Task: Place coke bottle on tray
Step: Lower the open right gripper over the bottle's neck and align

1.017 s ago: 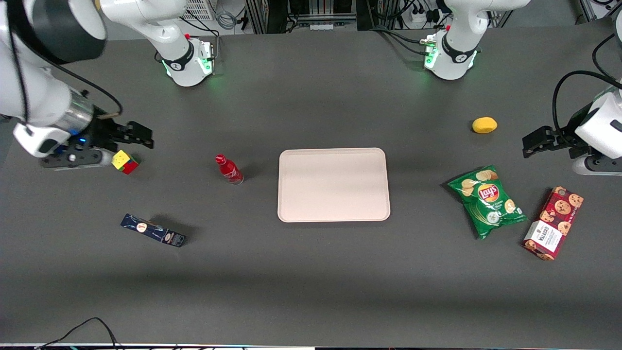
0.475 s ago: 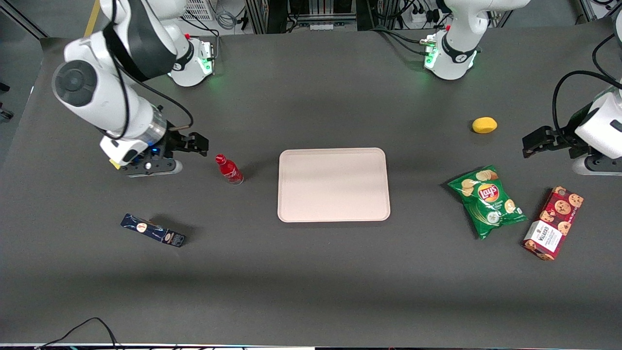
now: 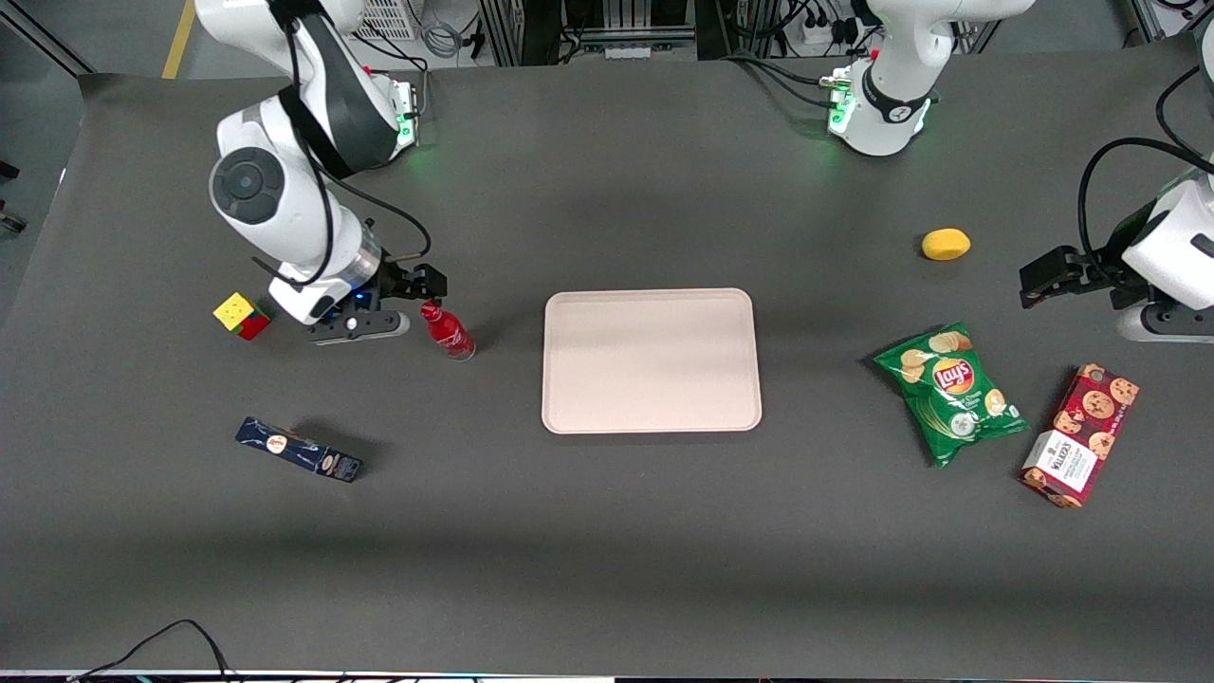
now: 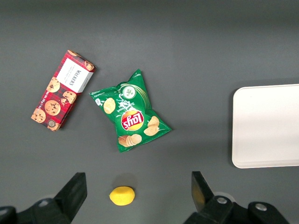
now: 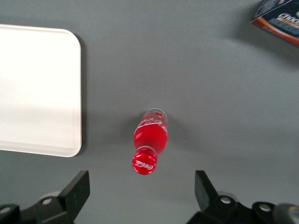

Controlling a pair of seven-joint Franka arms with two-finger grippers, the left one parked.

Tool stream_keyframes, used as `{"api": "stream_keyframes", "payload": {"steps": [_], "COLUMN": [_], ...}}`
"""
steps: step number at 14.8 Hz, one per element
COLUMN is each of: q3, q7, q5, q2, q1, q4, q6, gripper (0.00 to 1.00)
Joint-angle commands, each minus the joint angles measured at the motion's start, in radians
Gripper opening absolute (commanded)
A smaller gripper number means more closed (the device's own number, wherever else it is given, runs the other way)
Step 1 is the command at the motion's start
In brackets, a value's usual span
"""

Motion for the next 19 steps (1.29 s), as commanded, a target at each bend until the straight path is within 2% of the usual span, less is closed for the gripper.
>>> {"api": "stream_keyframes", "payload": {"steps": [1,9,11,13,17,19], "q3": [0.025,0.028,0.028,0.030,0.030,0.030], "q7": [0.018,0.017,0.016,0.017,0.016,0.016], "q5": [-0.013,-0.040,-0.041,-0.041,-0.049,-0.049], "q2": [-0.029,-0.013,-0.001,0.014,0.014,0.014], "q1": [-0.005,-0.005,-0.005,-0.005,-0.005,-0.005], "q4": [-0.098,-0.170,-0.170,-0.170,-0.170,-0.170], "q6": [0.099,0.196,0.205,0.221,0.225,0.227], "gripper": [1.00,1.00,0.97,0.86,0.56,0.50]}}
